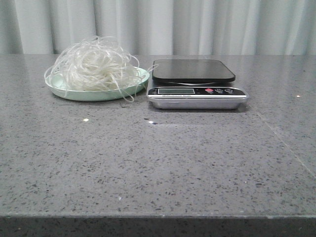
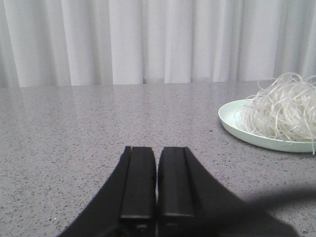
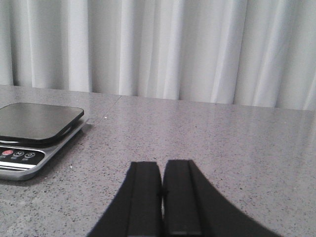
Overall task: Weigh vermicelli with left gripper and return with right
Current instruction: 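Move the left gripper above the vermicelli on the pale green plate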
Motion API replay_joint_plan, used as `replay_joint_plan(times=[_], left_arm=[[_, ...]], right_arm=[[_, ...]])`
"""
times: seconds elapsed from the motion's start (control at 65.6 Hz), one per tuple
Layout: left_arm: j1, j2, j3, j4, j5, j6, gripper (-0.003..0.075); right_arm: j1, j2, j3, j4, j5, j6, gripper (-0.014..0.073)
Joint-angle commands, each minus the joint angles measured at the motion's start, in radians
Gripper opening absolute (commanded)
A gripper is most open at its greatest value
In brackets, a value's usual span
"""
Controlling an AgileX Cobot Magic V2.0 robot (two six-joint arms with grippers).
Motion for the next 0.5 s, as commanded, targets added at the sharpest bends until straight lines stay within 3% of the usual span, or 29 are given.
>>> replay_joint_plan(times=[0.0, 0.183, 0.351, 0.488], left_arm=[[0.001, -0.019, 0.007, -0.001, -0.078, -0.008, 0.0127], [0.001, -0.019, 0.007, -0.001, -0.11, -0.008, 0.0127], [0.001, -0.019, -0.014, -0.006, -0.325, -0.011, 0.0127], [-0.001, 0.002, -0.159, -0.004, -0.198, -0.011, 0.0127]], right_arm=[[-0.006, -0.015, -0.008, -0.014, -0.086, -0.008, 0.0181], [-0.006, -0.015, -0.008, -0.014, -0.086, -0.008, 0.0181], [-0.006, -0.015, -0.008, -0.014, -0.086, -0.008, 0.0181], [-0.006, -0.015, -0.008, -0.014, -0.086, -0.008, 0.0181]])
